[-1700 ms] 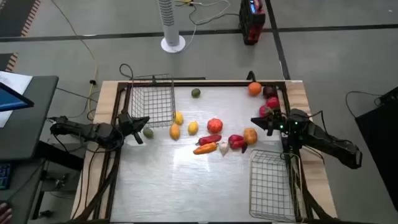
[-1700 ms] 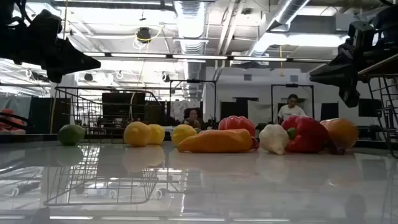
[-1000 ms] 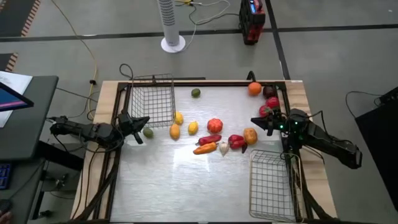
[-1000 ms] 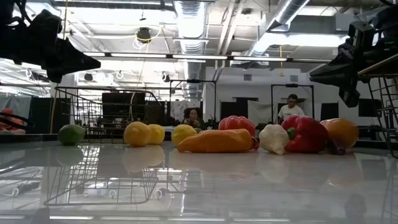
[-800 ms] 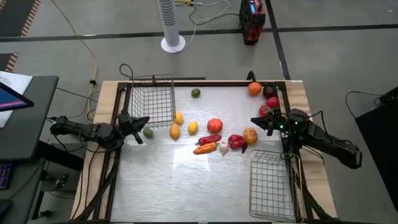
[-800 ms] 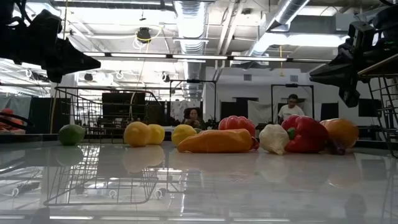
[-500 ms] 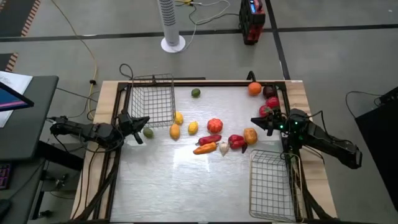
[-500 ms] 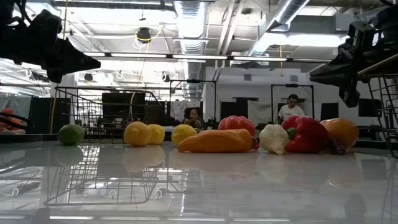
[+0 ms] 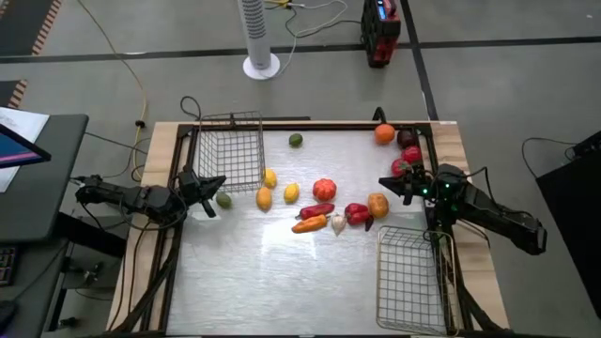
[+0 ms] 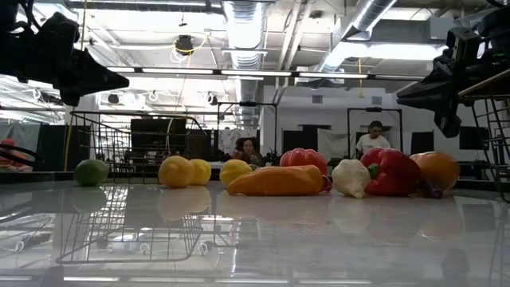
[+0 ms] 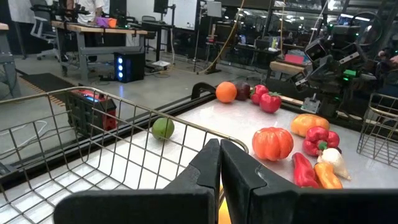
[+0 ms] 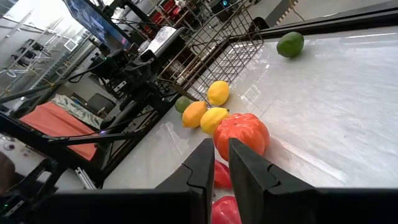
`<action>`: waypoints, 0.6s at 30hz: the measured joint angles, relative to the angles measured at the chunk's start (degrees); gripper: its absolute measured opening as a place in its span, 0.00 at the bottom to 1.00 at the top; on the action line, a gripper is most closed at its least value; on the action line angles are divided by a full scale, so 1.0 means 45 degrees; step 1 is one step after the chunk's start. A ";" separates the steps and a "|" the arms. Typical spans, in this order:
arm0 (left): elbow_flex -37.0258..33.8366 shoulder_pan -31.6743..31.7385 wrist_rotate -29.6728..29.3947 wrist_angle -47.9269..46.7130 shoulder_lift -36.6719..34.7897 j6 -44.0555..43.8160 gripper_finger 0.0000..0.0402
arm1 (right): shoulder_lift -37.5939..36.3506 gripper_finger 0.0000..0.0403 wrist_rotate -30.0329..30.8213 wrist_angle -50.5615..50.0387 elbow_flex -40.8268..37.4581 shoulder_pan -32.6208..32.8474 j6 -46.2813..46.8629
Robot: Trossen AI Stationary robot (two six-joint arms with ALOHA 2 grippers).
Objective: Sort produce into baskets
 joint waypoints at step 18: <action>-0.0039 0.0005 0.0028 0.1541 0.0000 -0.9556 0.00 | 0.0003 0.19 -0.0002 -0.0002 0.0002 -0.0003 0.0000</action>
